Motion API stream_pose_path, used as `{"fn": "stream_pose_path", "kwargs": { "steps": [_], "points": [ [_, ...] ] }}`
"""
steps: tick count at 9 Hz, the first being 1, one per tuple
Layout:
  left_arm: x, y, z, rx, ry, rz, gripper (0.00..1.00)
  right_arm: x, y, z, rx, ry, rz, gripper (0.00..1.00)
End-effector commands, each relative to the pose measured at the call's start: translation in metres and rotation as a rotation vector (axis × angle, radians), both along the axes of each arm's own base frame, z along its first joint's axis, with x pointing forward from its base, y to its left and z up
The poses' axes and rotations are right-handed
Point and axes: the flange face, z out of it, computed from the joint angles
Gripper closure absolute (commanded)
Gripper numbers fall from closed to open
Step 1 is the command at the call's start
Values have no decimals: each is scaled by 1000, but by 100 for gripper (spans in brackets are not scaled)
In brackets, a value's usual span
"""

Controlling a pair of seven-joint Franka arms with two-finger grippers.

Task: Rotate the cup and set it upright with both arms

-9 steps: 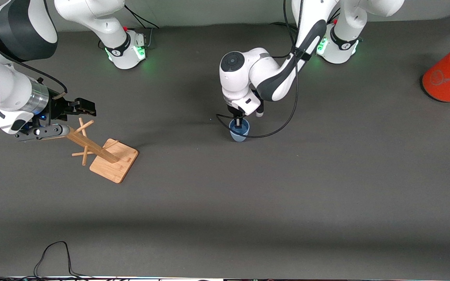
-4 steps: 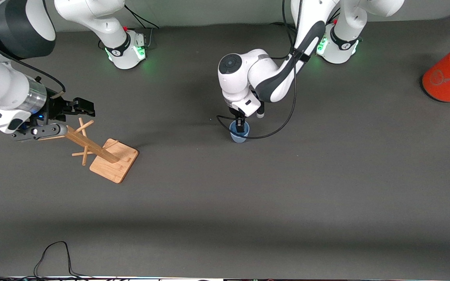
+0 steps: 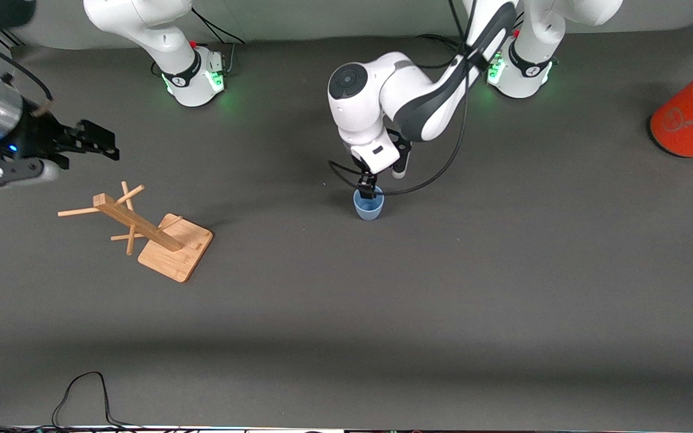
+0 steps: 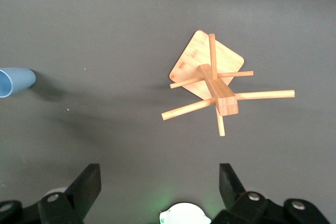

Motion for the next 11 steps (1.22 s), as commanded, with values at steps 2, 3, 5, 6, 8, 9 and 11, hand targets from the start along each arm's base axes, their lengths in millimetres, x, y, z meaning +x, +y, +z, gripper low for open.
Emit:
{"fn": "stream_pose_path", "kwargs": {
  "steps": [2, 3, 5, 6, 8, 9, 11],
  "points": [
    [61, 79, 94, 30, 142, -348, 0, -7, -10, 16, 24, -15, -18, 0],
    [88, 119, 112, 45, 210, -472, 0, -7, -13, 15, 24, -13, -23, 0],
    [120, 216, 151, 47, 260, -679, 0, 3, -26, 8, 15, -33, -50, 0],
    [128, 272, 176, 35, 295, -782, 0, 7, -30, -2, -10, -40, -52, 0],
    [127, 366, 212, 0, 336, -946, 0, 14, -51, -15, -42, -49, -46, 0],
    [115, 412, 226, -27, 342, -1038, 0, 16, -58, -15, -37, -57, -35, 0],
    [93, 455, 239, -67, 312, -1106, 0, 13, -56, -10, -27, -59, -48, 0]
  ]
}}
